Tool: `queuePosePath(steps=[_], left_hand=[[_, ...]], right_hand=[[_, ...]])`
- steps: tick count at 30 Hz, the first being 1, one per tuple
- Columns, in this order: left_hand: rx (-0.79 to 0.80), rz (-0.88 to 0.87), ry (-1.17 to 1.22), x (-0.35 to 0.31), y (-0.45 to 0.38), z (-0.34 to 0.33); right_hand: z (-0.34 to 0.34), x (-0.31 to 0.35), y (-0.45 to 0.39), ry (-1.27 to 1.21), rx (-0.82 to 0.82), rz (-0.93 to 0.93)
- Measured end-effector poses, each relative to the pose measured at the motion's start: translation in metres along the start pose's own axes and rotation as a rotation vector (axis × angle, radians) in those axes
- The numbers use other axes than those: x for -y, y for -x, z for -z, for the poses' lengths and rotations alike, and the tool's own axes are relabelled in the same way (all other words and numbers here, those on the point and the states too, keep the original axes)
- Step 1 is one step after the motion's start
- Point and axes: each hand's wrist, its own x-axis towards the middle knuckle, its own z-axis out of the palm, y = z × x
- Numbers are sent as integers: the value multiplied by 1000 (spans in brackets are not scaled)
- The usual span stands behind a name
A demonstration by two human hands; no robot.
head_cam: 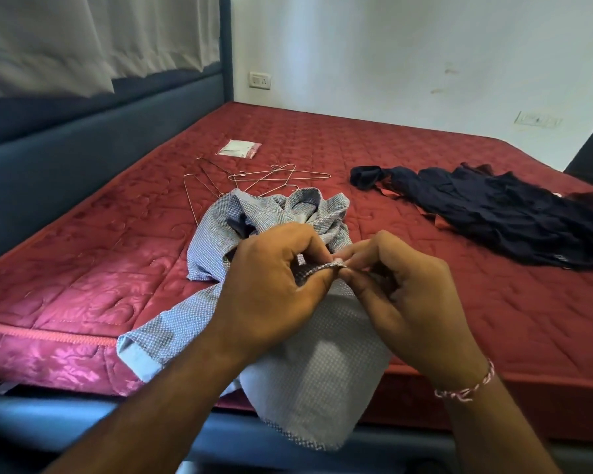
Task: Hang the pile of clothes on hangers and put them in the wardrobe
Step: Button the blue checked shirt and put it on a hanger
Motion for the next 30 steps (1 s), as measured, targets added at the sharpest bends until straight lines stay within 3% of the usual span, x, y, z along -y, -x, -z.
queuePosePath(steps=[3,7,9,13,18,20,25,30], left_hand=[[16,-48,-137,8,-4,7],[347,-34,-271,38,-15,41],[398,-3,-224,47,-18,57],[249,9,-152,56,-24,77],[-191,61,-268,57,-21,76],[-323,-3,-278,50,-20,74],[-354,-291,-176,14,-15,66],[-283,-463,-68,-23,-12,52]], right_hand=[[2,-4,-3,83,-21,-112],[19,-18,-7,43,37,-289],[28,-22,-9,-42,72,-341],[39,-30,-10,-155,142,-411],[44,-34,-11,-246,139,-445],[43,-25,-12,-361,96,-460],[47,10,-15,-652,16,-500],[49,37,-20,-726,10,-460]])
